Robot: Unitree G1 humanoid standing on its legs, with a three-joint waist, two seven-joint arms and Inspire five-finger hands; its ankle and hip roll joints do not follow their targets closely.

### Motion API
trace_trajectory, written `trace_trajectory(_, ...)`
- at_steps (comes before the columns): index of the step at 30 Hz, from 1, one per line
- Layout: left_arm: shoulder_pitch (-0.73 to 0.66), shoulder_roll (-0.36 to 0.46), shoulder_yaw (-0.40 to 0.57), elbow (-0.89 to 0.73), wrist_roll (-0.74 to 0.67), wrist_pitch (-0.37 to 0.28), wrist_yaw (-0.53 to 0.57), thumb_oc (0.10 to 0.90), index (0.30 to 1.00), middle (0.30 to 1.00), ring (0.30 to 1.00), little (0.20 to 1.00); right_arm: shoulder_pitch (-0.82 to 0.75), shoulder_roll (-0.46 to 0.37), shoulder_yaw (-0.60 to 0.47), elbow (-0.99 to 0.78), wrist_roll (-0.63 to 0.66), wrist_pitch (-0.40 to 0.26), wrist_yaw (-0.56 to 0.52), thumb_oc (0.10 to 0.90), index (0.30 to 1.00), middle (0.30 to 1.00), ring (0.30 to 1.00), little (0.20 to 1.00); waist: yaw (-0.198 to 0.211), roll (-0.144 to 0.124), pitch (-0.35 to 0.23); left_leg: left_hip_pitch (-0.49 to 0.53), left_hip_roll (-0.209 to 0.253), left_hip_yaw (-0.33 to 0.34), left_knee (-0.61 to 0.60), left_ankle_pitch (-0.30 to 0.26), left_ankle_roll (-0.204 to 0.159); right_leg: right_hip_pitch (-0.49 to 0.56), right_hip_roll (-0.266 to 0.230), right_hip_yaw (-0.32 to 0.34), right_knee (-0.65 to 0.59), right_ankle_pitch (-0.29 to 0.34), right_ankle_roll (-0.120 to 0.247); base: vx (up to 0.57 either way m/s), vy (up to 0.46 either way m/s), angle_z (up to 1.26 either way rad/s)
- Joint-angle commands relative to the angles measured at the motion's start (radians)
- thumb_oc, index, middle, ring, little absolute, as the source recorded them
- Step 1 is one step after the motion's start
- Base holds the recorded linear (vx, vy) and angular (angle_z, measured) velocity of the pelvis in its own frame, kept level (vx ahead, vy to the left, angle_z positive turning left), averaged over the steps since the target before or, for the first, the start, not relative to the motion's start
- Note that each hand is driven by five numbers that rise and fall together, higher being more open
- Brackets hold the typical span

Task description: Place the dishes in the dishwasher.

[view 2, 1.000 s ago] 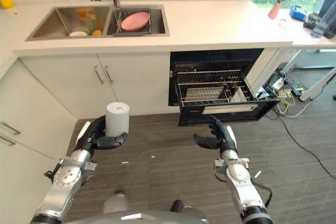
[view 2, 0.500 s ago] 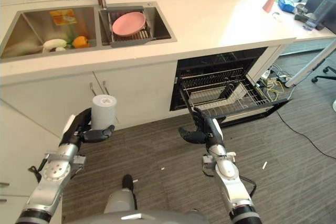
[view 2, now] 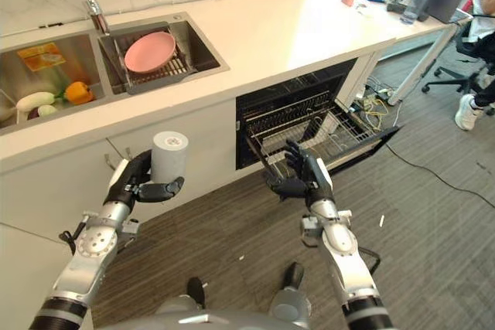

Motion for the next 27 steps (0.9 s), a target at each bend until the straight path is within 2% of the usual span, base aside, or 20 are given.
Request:
trace_trajectory(1, -0.046, -0.002, 0.015, -0.136, 0.013, -0.118, -0.004, 0.400, 0.300, 0.300, 0.300, 0.300, -0.061, -0.055, -0.081, -0.126, 0.044, -0.087, 0.015, 0.800, 0.900, 0.900, 0.900, 0.900, -0.005, 0.044, -0.072, -0.018, 0.046, -0.058, 0.142, -0.181, -0.005, -0.001, 0.052, -0.026, 0.064, -0.044, -0.006, 0.19, -0.098, 0.29)
trace_trajectory(2, -0.046, -0.002, 0.015, -0.136, 0.013, -0.118, -0.004, 0.400, 0.300, 0.300, 0.300, 0.300, -0.061, -0.055, -0.081, -0.126, 0.044, -0.087, 0.015, 0.800, 0.900, 0.900, 0.900, 0.900, -0.005, 0.044, -0.072, -0.019, 0.046, -0.059, 0.142, -0.181, -0.005, 0.000, 0.052, -0.027, 0.064, -0.044, -0.006, 0.22, -0.159, 0.17)
trace_trajectory(4, -0.031, -0.014, 0.018, -0.138, -0.012, -0.115, -0.008, 0.400, 0.300, 0.300, 0.300, 0.300, -0.051, -0.067, -0.077, -0.133, 0.073, -0.084, 0.030, 0.800, 0.900, 0.900, 0.900, 0.900, -0.007, 0.051, -0.076, -0.038, 0.078, -0.096, 0.246, -0.221, -0.020, 0.016, 0.092, -0.018, 0.061, -0.076, -0.035, 0.22, -0.217, -0.08)
trace_trajectory(6, -0.030, -0.017, 0.019, -0.139, -0.018, -0.117, -0.006, 0.400, 0.300, 0.300, 0.300, 0.300, -0.050, -0.071, -0.074, -0.138, 0.082, -0.084, 0.035, 0.800, 0.900, 0.900, 0.900, 0.900, -0.006, 0.054, -0.074, -0.054, 0.093, -0.108, 0.291, -0.222, -0.025, 0.023, 0.108, -0.013, 0.058, -0.092, -0.048, 0.12, -0.174, -0.15)
trace_trajectory(7, -0.031, -0.020, 0.023, -0.140, -0.033, -0.121, -0.003, 0.400, 0.300, 0.300, 0.300, 0.300, -0.053, -0.077, -0.068, -0.141, 0.096, -0.086, 0.038, 0.800, 0.900, 0.900, 0.900, 0.900, 0.000, 0.055, -0.066, -0.098, 0.115, -0.133, 0.426, -0.187, -0.045, 0.045, 0.138, 0.000, 0.051, -0.119, -0.078, 0.07, -0.137, -0.21)
trace_trajectory(8, -0.031, -0.020, 0.023, -0.140, -0.033, -0.121, -0.003, 0.400, 0.300, 0.300, 0.300, 0.300, -0.054, -0.077, -0.068, -0.141, 0.097, -0.086, 0.038, 0.800, 0.900, 0.900, 0.900, 0.900, -0.003, 0.058, -0.067, -0.107, 0.120, -0.138, 0.439, -0.192, -0.046, 0.044, 0.142, -0.004, 0.051, -0.120, -0.080, 0.14, -0.274, -0.13)
trace_trajectory(9, -0.040, -0.018, 0.024, -0.144, -0.044, -0.125, 0.004, 0.400, 0.300, 0.300, 0.300, 0.300, -0.060, -0.088, -0.063, -0.158, 0.118, -0.093, 0.036, 0.800, 0.900, 0.900, 0.900, 0.900, 0.013, 0.057, -0.045, -0.174, 0.127, -0.191, 0.614, -0.131, -0.066, 0.076, 0.165, 0.005, 0.042, -0.142, -0.112, 0.05, -0.146, -0.16)
trace_trajectory(10, -0.041, -0.018, 0.024, -0.144, -0.044, -0.125, 0.004, 0.400, 0.300, 0.300, 0.300, 0.300, -0.062, -0.088, -0.063, -0.158, 0.118, -0.093, 0.036, 0.800, 0.900, 0.900, 0.900, 0.900, 0.010, 0.055, -0.046, -0.182, 0.124, -0.195, 0.616, -0.126, -0.065, 0.072, 0.162, 0.001, 0.041, -0.139, -0.113, 0.12, -0.226, -0.25)
trace_trajectory(11, -0.056, -0.023, 0.015, -0.143, -0.046, -0.124, 0.011, 0.400, 0.300, 0.300, 0.300, 0.300, -0.065, -0.095, -0.057, -0.167, 0.134, -0.090, 0.034, 0.800, 0.900, 0.900, 0.900, 0.900, 0.017, 0.052, -0.029, -0.245, 0.110, -0.223, 0.712, -0.081, -0.080, 0.102, 0.171, -0.006, 0.027, -0.153, -0.131, 0.10, -0.075, -0.26)
trace_trajectory(12, -0.063, -0.025, 0.010, -0.144, -0.045, -0.123, 0.014, 0.400, 0.300, 0.300, 0.300, 0.300, -0.065, -0.097, -0.056, -0.167, 0.139, -0.084, 0.035, 0.800, 0.900, 0.900, 0.900, 0.900, 0.019, 0.057, -0.023, -0.270, 0.102, -0.239, 0.693, -0.094, -0.079, 0.118, 0.179, -0.006, 0.017, -0.161, -0.132, 0.19, -0.029, -0.16)
trace_trajectory(14, -0.073, -0.033, -0.003, -0.143, -0.039, -0.120, 0.009, 0.400, 0.300, 0.300, 0.300, 0.300, -0.064, -0.093, -0.053, -0.155, 0.171, -0.081, 0.045, 0.800, 0.900, 0.900, 0.900, 0.900, 0.026, 0.068, -0.033, -0.262, 0.082, -0.260, 0.505, -0.163, -0.066, 0.129, 0.183, 0.005, 0.008, -0.171, -0.108, 0.17, 0.167, 0.09)
trace_trajectory(15, -0.076, -0.026, -0.014, -0.146, -0.031, -0.118, 0.009, 0.400, 0.300, 0.300, 0.300, 0.300, -0.065, -0.092, -0.052, -0.147, 0.176, -0.091, 0.032, 0.800, 0.900, 0.900, 0.900, 0.900, 0.029, 0.080, -0.037, -0.278, 0.096, -0.267, 0.382, -0.122, -0.067, 0.132, 0.180, 0.001, 0.003, -0.173, -0.095, 0.14, 0.186, -0.10)
trace_trajectory(16, -0.078, -0.028, -0.021, -0.147, -0.030, -0.120, 0.002, 0.400, 0.300, 0.300, 0.300, 0.300, -0.064, -0.088, -0.049, -0.145, 0.181, -0.075, 0.043, 0.800, 0.900, 0.900, 0.900, 0.900, 0.029, 0.082, -0.045, -0.232, 0.099, -0.255, 0.288, -0.117, -0.069, 0.133, 0.177, 0.008, 0.009, -0.172, -0.090, 0.08, 0.120, -0.34)
trace_trajectory(17, -0.078, -0.028, -0.022, -0.147, -0.030, -0.120, 0.002, 0.400, 0.300, 0.300, 0.300, 0.300, -0.064, -0.088, -0.049, -0.145, 0.181, -0.075, 0.043, 0.800, 0.900, 0.900, 0.900, 0.900, 0.029, 0.081, -0.046, -0.230, 0.098, -0.253, 0.283, -0.115, -0.068, 0.132, 0.176, 0.008, 0.009, -0.172, -0.090, 0.07, 0.052, -0.55)
trace_trajectory(18, -0.097, -0.017, -0.045, -0.140, -0.009, -0.118, -0.003, 0.400, 0.300, 0.300, 0.300, 0.300, -0.054, -0.088, -0.051, -0.152, 0.198, -0.079, 0.056, 0.800, 0.900, 0.900, 0.900, 0.900, 0.020, 0.087, -0.047, -0.232, 0.115, -0.246, 0.282, -0.081, -0.076, 0.140, 0.178, 0.000, 0.010, -0.180, -0.088, 0.09, 0.148, -0.52)
trace_trajectory(20, -0.145, -0.009, -0.088, -0.124, -0.001, -0.106, -0.020, 0.400, 0.300, 0.300, 0.300, 0.300, -0.035, -0.066, -0.040, -0.161, 0.257, -0.076, 0.073, 0.800, 0.900, 0.900, 0.900, 0.900, -0.007, 0.093, -0.074, -0.165, 0.093, -0.229, 0.169, -0.088, -0.065, 0.128, 0.166, -0.004, 0.026, -0.158, -0.071, 0.14, 0.205, -0.14)
trace_trajectory(25, -0.188, -0.005, -0.135, -0.105, 0.015, -0.092, -0.045, 0.400, 0.300, 0.300, 0.300, 0.300, 0.017, -0.048, 0.001, -0.211, 0.323, -0.038, 0.128, 0.800, 0.900, 0.900, 0.900, 0.900, -0.023, 0.077, -0.114, -0.049, 0.062, -0.154, 0.025, -0.066, -0.050, 0.134, 0.136, 0.004, -0.003, -0.121, -0.038, 0.10, 0.112, -0.09)
trace_trajectory(27, -0.197, -0.006, -0.143, -0.103, 0.019, -0.091, -0.050, 0.400, 0.300, 0.300, 0.300, 0.300, 0.025, -0.046, 0.007, -0.212, 0.335, -0.030, 0.139, 0.800, 0.900, 0.900, 0.900, 0.900, -0.027, 0.074, -0.118, -0.042, 0.060, -0.146, 0.017, -0.067, -0.049, 0.132, 0.131, 0.005, -0.008, -0.114, -0.032, 0.03, 0.050, -0.14)
